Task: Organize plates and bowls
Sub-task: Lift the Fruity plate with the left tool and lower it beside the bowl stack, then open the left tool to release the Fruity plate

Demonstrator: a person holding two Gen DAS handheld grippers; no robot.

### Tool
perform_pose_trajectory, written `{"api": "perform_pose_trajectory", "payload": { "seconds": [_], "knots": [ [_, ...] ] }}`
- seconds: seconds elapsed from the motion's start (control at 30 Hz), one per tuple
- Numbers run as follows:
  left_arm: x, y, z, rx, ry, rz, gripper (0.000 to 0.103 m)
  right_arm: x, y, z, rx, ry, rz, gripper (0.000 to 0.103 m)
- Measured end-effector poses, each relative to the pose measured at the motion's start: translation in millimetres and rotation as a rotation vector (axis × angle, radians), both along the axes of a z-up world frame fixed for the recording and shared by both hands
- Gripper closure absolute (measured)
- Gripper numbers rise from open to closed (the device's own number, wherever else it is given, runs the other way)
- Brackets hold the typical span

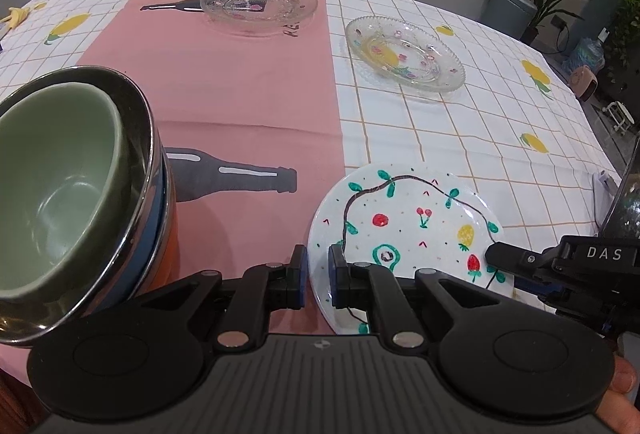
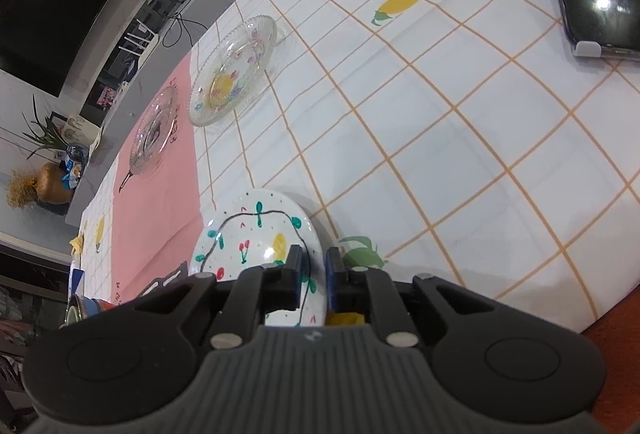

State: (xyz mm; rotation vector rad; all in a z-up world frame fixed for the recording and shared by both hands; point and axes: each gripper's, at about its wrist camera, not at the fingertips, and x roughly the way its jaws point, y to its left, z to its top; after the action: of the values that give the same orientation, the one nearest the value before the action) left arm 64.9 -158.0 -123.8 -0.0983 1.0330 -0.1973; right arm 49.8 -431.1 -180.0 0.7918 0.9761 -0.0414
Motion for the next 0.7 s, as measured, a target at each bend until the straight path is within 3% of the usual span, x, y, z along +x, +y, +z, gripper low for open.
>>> {"api": "perform_pose_trajectory", "payload": {
  "seconds": [0.27, 0.5, 0.7],
  "knots": [
    [1.1, 2.2, 0.0, -0.010, 0.000, -0.006, 0.091, 1.8, 3.3, 1.8, -0.016, 0.012, 0.004, 0.086],
    [3.0, 5.3, 15.8, -0.045, -0.032, -0.009, 0.069, -0.8, -1.1, 12.4, 0.007, -0.013, -0.002, 0.063],
    [16.2, 1.9, 44.1, -0.095, -0.088, -0.022, 0.067, 5.5, -2.7, 35.8, -0.002, -0.056, 0.007, 0.062]
  ]
}}
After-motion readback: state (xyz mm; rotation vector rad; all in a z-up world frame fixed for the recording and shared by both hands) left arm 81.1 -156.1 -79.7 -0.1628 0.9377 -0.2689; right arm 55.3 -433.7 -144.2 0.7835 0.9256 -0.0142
